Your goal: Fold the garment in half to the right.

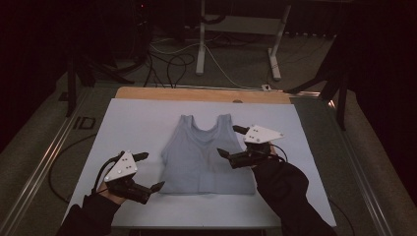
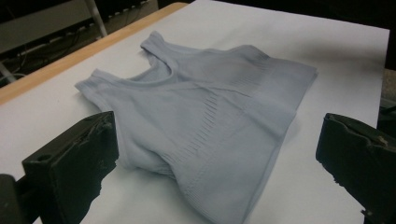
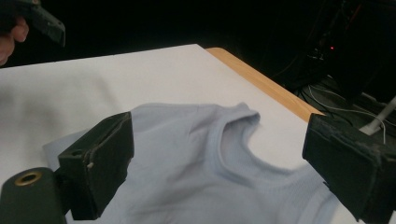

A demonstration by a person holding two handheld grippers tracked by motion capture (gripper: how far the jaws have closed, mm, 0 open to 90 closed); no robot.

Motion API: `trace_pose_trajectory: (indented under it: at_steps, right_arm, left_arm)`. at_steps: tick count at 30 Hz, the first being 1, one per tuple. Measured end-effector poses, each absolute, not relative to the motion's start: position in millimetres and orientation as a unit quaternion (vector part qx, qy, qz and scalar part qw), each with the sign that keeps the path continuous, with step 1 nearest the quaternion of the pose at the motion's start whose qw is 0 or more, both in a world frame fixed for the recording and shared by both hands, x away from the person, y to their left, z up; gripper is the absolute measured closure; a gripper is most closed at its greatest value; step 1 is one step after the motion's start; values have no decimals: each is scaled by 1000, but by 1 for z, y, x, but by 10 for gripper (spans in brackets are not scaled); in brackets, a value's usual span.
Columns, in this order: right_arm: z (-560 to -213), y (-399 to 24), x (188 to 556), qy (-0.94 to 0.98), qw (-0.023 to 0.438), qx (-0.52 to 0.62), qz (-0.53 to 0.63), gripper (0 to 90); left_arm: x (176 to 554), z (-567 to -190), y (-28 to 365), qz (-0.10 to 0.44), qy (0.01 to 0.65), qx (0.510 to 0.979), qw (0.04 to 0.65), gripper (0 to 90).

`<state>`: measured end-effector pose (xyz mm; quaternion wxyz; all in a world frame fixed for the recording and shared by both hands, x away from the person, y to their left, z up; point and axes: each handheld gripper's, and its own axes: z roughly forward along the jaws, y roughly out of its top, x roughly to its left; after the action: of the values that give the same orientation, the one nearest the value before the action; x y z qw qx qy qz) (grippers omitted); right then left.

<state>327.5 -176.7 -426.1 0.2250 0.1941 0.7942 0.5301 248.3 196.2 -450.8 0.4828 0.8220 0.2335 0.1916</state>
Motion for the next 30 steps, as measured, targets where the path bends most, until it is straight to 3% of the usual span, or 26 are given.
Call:
trace_pose_trajectory:
  at_steps: [24, 30]
  right_arm:
    - [-443, -93, 400, 811, 178, 202, 520, 91]
    - [-449, -79, 414, 817, 175, 205, 510, 91]
  left_arm:
    - [254, -479, 169, 224, 288, 824, 433, 5]
    - [255, -487, 167, 196, 305, 829, 425, 6]
